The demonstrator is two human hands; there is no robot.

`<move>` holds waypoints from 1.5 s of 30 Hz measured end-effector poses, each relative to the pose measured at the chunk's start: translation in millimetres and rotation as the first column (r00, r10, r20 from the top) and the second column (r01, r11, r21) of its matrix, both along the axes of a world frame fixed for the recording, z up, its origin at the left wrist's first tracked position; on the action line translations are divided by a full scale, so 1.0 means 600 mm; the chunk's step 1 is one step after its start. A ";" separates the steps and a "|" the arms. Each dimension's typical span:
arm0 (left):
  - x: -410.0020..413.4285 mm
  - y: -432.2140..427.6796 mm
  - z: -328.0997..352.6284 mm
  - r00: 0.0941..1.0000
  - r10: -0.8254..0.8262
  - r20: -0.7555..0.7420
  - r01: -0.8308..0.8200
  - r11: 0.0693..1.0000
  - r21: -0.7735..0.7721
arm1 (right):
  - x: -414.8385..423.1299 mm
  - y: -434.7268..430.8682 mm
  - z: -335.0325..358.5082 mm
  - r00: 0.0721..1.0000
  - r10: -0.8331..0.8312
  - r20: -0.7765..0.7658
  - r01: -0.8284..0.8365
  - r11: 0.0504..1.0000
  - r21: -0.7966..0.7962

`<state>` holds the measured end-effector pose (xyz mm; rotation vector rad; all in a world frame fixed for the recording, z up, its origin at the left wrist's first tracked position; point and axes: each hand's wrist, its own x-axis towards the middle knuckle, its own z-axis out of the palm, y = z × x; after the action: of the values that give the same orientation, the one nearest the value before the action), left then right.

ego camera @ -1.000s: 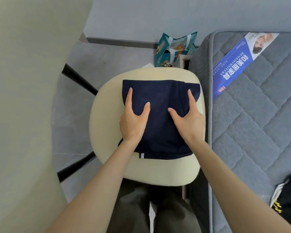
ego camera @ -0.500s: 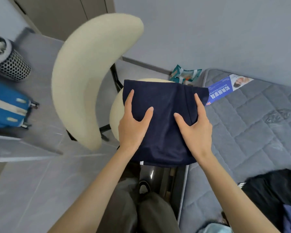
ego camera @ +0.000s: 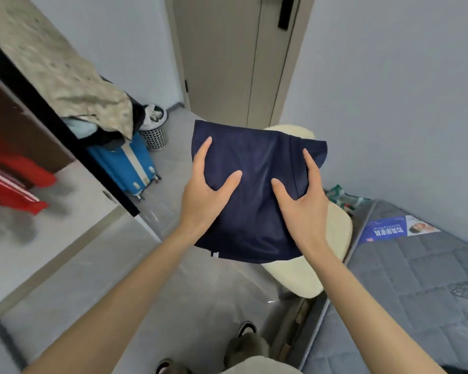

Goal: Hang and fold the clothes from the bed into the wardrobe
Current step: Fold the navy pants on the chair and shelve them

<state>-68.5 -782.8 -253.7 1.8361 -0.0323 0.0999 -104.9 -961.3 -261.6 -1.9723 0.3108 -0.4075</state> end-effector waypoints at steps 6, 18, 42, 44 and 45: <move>-0.046 0.222 0.084 0.986 0.143 0.085 -0.132 0.983 -0.125 | 0.014 0.209 0.091 0.972 0.204 0.112 -0.209 0.977 0.031; -0.193 0.681 0.234 0.846 0.435 0.309 -0.430 0.898 -0.089 | -0.031 0.686 0.227 0.787 0.510 0.347 -0.563 0.823 0.068; 0.049 1.185 0.705 0.666 0.401 0.629 -0.593 0.796 0.120 | 0.275 1.216 0.621 0.437 0.506 0.744 -0.804 0.591 0.071; 0.075 1.219 0.735 0.647 0.407 0.645 -0.608 0.786 0.113 | 0.304 1.253 0.654 0.413 0.506 0.757 -0.808 0.587 0.048; 0.086 1.236 0.748 0.638 0.414 0.649 -0.616 0.780 0.108 | 0.318 1.272 0.668 0.402 0.508 0.762 -0.809 0.587 0.036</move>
<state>-16.7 -41.4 195.3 2.0190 0.0540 1.1648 85.9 -198.4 139.3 -1.2235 -0.8562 -0.4462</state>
